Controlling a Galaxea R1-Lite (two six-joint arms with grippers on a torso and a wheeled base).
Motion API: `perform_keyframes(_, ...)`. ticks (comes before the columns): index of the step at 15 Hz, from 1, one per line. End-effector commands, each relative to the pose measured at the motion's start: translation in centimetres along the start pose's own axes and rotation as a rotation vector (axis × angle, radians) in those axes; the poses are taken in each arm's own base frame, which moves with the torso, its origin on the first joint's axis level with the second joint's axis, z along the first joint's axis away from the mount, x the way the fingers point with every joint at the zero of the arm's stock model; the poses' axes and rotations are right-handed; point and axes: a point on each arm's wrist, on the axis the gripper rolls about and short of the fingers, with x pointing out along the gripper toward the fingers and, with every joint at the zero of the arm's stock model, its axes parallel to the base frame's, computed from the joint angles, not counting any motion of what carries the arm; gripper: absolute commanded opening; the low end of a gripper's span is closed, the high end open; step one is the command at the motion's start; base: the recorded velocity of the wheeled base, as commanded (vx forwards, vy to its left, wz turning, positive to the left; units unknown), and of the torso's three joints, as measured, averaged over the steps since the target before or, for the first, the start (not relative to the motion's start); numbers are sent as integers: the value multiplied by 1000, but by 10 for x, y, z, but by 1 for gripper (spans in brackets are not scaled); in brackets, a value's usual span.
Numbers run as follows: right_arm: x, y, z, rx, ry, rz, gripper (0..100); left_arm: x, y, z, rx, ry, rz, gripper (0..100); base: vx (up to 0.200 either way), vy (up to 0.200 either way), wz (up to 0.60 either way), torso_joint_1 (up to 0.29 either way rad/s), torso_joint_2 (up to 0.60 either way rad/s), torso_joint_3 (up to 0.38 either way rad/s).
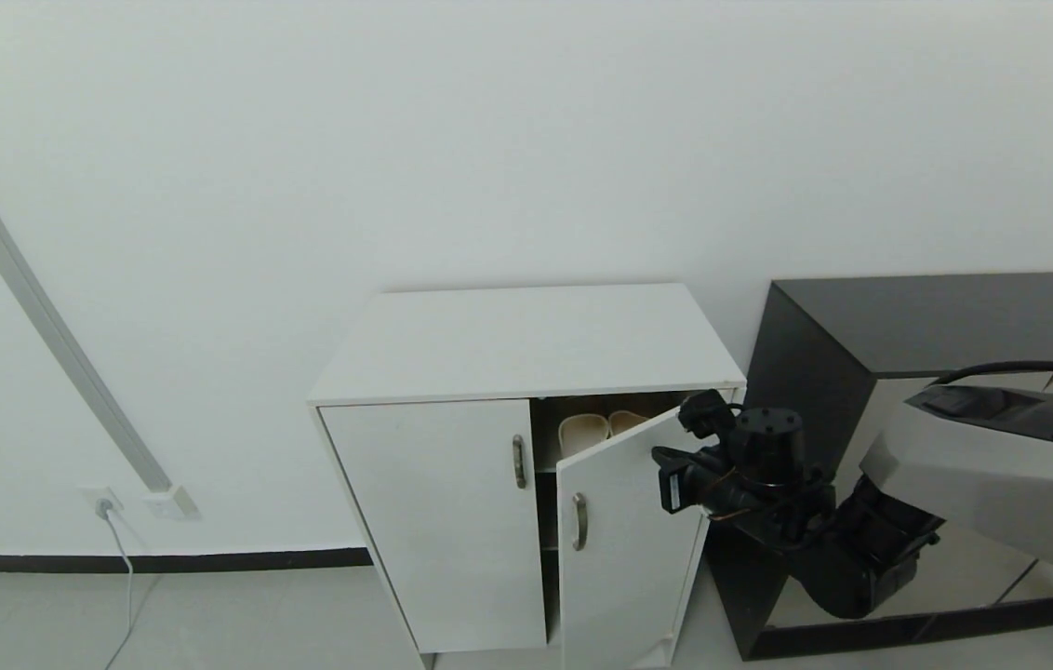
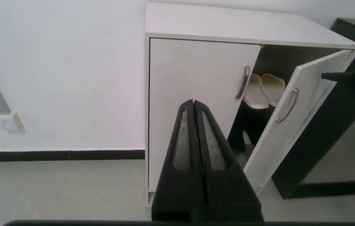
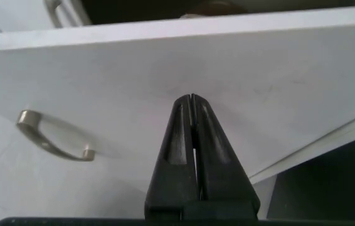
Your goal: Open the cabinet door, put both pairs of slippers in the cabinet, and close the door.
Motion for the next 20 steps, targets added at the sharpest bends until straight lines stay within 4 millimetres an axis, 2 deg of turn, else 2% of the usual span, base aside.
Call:
perform_keyframes(1,9,-3,-3,3,-3,-5,0,0,0,0,-1,1,1,0,0,0,0,0,0,0)
perform_keyframes(12,37,-14,7,9,-2,-31,0,0,0,0,-1,-1,0,0,0,0,0,0,0,0)
perform_keyframes(20,45,-21,9,13,-1,-46,0,0,0,0,-1,1,1,0,0,0,0,0,0,0)
